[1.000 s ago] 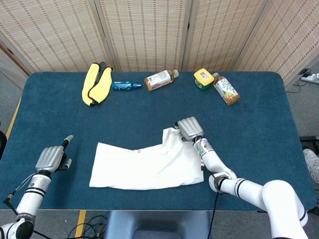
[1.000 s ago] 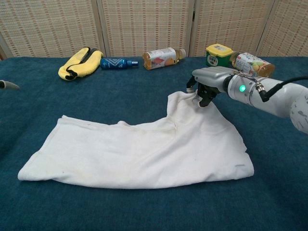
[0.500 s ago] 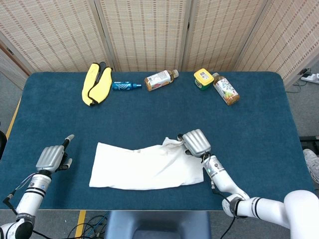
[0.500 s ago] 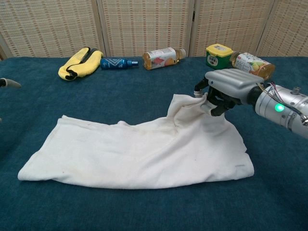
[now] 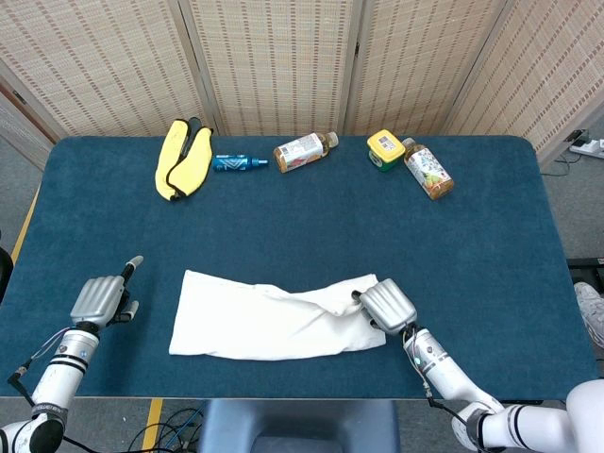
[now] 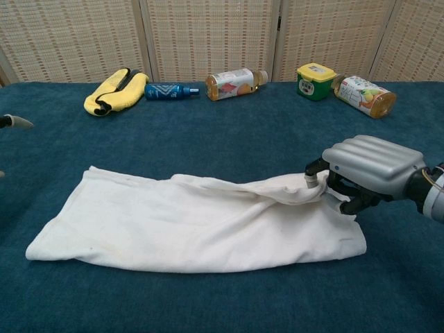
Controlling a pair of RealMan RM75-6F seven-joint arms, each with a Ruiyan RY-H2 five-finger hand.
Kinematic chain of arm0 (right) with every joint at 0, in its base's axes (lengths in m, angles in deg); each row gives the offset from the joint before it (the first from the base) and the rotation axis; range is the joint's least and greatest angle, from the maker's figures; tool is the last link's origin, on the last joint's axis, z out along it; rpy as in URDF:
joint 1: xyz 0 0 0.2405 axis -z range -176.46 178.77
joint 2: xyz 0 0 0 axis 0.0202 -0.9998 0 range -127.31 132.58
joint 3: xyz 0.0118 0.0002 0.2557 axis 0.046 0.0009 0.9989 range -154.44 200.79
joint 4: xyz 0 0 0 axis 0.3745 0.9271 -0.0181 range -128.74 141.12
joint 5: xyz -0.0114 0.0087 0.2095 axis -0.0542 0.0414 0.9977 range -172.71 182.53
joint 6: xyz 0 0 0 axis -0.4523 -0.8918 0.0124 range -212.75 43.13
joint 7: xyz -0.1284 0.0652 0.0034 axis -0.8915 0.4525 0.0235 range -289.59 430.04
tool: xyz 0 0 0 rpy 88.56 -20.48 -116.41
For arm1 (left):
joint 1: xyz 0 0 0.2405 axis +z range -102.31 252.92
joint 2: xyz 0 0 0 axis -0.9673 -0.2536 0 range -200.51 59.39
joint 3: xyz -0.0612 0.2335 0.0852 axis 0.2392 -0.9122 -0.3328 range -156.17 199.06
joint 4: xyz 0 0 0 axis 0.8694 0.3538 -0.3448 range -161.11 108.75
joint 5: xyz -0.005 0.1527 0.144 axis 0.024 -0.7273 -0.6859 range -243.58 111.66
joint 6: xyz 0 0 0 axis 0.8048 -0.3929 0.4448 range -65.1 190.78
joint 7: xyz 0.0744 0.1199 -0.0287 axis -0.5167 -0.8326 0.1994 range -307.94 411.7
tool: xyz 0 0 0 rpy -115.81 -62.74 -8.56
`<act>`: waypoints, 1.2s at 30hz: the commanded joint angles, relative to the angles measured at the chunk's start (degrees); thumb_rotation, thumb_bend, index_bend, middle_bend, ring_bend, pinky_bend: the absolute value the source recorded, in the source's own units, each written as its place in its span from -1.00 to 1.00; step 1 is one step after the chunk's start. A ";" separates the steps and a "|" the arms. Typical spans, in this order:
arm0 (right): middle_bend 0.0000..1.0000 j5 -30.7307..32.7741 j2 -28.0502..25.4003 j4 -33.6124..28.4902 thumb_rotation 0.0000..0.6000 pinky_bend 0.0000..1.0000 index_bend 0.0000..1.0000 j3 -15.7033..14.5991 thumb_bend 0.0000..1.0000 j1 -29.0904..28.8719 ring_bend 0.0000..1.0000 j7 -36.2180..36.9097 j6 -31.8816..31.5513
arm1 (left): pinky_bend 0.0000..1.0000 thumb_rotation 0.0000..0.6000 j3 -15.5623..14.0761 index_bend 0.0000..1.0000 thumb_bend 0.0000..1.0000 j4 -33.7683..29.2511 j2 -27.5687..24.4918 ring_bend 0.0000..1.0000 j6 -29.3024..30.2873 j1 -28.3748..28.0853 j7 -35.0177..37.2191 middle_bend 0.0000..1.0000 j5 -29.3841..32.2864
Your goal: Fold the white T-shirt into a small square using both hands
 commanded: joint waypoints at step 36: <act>0.82 -3.94 -19.91 -20.11 1.00 1.00 -0.49 5.13 0.10 9.19 0.94 3.01 -10.24 | 0.89 1.00 -9.90 -0.32 -0.63 38.22 13.84 0.68 11.54 -7.95 20.60 0.83 -45.48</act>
